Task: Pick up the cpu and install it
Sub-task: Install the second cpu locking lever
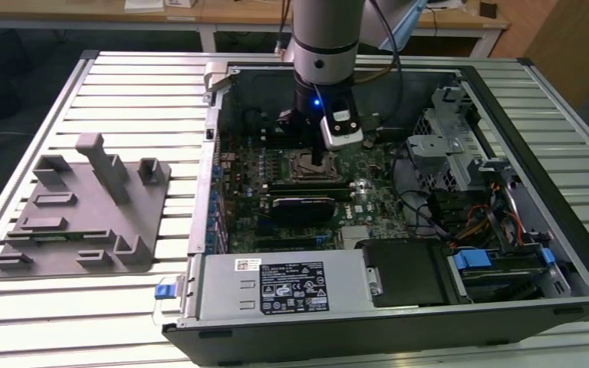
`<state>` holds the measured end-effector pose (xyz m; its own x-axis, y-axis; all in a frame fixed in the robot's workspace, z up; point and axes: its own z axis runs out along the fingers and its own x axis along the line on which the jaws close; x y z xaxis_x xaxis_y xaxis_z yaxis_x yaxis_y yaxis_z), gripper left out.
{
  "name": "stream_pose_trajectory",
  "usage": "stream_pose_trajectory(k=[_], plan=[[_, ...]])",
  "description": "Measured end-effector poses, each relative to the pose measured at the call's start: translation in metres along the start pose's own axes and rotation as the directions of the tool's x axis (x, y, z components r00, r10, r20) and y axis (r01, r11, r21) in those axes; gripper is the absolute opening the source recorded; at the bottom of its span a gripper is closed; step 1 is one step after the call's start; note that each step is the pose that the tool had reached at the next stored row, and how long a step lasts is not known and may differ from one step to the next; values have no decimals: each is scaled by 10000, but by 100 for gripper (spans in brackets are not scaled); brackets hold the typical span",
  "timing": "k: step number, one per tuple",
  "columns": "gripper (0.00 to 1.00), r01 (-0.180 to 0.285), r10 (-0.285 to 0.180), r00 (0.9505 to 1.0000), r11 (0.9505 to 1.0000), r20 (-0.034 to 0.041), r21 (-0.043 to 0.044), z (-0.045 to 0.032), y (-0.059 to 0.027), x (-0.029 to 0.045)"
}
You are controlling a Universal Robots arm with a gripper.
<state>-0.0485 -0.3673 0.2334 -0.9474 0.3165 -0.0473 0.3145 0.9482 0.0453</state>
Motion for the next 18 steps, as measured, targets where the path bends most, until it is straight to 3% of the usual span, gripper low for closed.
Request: stream_pose_trajectory(k=[18], plan=[[11, 291, -291, 9996, 9996, -13, -14, -4, -142, -49]])
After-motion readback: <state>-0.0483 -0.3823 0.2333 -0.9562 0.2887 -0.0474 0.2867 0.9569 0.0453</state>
